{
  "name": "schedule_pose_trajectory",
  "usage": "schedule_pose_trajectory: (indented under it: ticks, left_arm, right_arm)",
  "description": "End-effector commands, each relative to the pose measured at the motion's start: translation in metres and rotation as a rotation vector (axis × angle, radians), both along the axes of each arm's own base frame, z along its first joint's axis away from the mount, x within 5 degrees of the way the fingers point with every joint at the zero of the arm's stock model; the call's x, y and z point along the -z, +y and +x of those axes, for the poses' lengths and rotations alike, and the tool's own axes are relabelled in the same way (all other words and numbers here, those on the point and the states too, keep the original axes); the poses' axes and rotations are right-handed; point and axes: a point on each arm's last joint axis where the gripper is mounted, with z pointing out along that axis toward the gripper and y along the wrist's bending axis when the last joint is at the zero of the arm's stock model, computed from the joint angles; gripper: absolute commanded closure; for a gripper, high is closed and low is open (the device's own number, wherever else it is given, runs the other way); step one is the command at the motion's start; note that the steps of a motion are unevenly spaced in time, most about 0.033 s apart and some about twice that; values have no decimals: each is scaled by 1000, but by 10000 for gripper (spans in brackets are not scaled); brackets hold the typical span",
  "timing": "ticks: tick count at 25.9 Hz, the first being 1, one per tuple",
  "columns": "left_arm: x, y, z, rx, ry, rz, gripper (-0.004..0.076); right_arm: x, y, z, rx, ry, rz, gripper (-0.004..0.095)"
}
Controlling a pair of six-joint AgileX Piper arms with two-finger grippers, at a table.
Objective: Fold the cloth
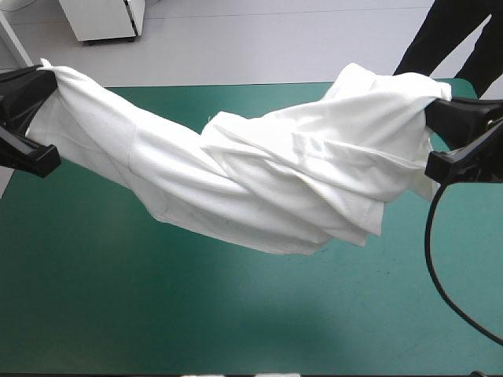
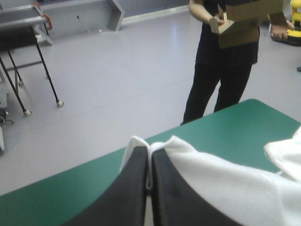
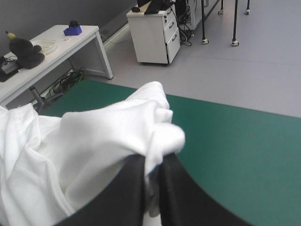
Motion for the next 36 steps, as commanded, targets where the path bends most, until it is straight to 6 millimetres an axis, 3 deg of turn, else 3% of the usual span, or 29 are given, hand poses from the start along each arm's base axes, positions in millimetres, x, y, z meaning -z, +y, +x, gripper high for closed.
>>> schedule_pose_trajectory:
  ticks: [1, 5, 9, 10, 13, 15, 16, 20, 28, 32, 36]
  left_arm:
    - [5, 1, 6, -6, 45, -28, 746]
    - [32, 2, 24, -7, 188, -44, 746]
    - [73, 3, 39, -7, 346, -55, 746]
    - [96, 5, 45, -17, 421, -59, 746]
    - [140, 7, 62, -25, 555, -63, 746]
    - [182, 10, 84, -46, 651, -83, 746]
    - [211, 11, 101, -35, 705, -81, 746]
    - [273, 19, 149, -89, 822, -92, 746]
    - [314, 25, 227, -115, 793, -146, 746]
    - [334, 24, 264, -115, 796, -119, 746]
    - [352, 21, 291, -105, 820, -108, 745]
  right_arm:
    - [15, -2, -5, 5, 49, 1, 920]
    - [55, 2, 1, -6, 192, -25, 920]
    - [92, 5, 6, -6, 321, -45, 920]
    - [107, 7, 11, 1, 373, -63, 921]
    - [132, 8, 23, 32, 442, -117, 921]
    - [158, 9, 38, 73, 490, -174, 921]
    - [177, 10, 52, 107, 503, -219, 921]
    - [223, 21, 102, 180, 508, -258, 921]
    - [282, 49, 185, 189, 538, -313, 921]
    - [304, 51, 228, 247, 631, -275, 921]
    - [301, 46, 264, 293, 645, -258, 920]
